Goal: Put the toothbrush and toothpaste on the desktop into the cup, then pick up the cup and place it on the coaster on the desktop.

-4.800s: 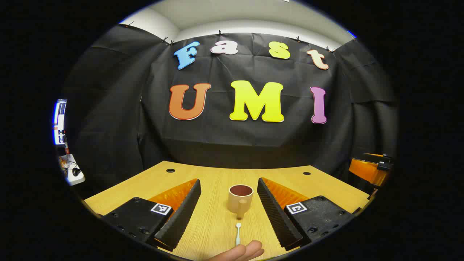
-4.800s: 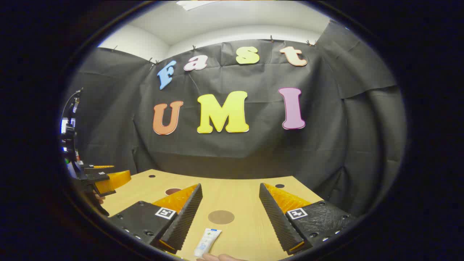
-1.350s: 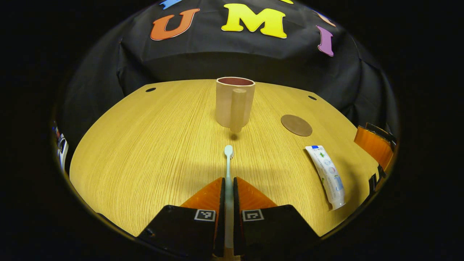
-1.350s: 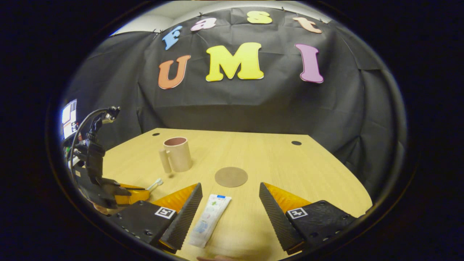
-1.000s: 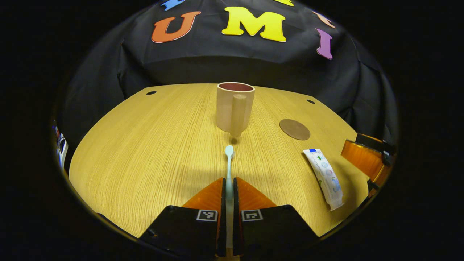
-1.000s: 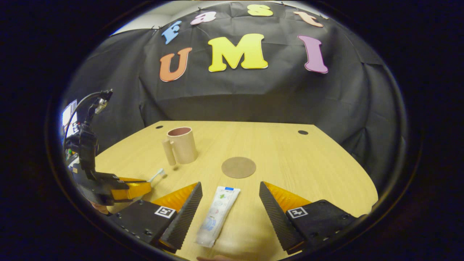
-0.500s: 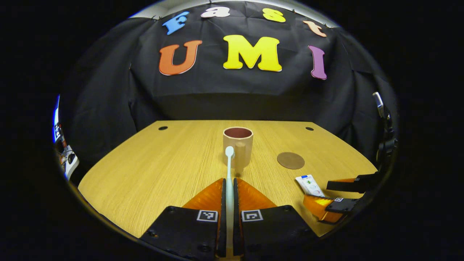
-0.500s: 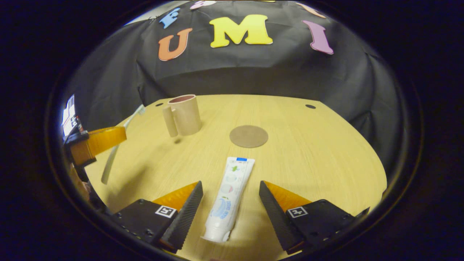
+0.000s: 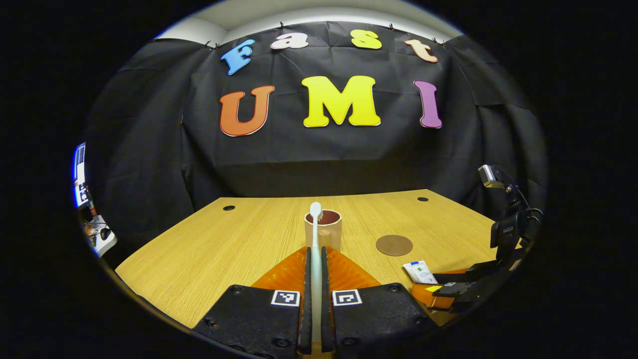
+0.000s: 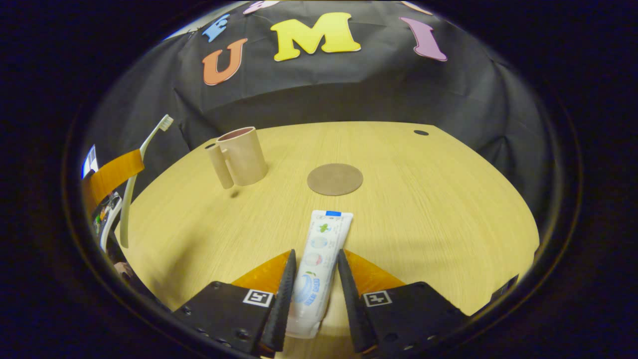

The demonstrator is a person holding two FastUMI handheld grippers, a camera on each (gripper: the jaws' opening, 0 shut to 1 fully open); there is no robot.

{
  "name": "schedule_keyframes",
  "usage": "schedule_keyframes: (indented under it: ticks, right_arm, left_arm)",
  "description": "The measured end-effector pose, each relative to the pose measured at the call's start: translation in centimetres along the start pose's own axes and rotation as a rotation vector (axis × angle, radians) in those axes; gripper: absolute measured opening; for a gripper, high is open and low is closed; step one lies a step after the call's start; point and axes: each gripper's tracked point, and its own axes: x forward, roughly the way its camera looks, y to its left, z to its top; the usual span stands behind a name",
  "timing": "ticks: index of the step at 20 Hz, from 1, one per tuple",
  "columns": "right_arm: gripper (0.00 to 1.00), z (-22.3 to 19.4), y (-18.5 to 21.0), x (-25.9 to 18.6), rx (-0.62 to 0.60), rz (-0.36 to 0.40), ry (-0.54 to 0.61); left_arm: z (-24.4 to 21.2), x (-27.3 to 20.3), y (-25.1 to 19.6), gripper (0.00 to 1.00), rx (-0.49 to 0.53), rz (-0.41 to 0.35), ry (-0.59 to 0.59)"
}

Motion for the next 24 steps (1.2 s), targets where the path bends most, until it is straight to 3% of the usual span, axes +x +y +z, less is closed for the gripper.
schedule_keyframes:
  ticks: [4, 8, 10, 12, 24]
  right_arm:
    - [0.37, -0.1, 0.0, -0.1, -0.009, 0.007, 0.004]
    - [0.37, 0.0, -0.1, -0.1, 0.0, 0.027, 0.007]
    - [0.3, 0.2, 0.0, -0.3, 0.003, 0.039, -0.001]
    - [0.3, 0.6, 0.1, -0.5, -0.003, 0.047, -0.026]
    - [0.3, 6.0, 0.8, -4.6, -0.065, 0.07, -0.311]
  left_arm:
    - [1.9, -0.1, -1.4, 0.1, 0.001, 0.006, -0.041]
    - [2.7, 0.9, -1.7, 0.1, 0.0, 0.001, -0.052]
    - [3.0, 1.7, -2.0, 0.1, -0.021, -0.01, -0.037]
    - [3.1, 2.4, -2.6, 0.1, -0.057, -0.038, -0.023]
    - [8.4, 8.6, -1.5, 0.1, -0.067, -0.009, -0.136]
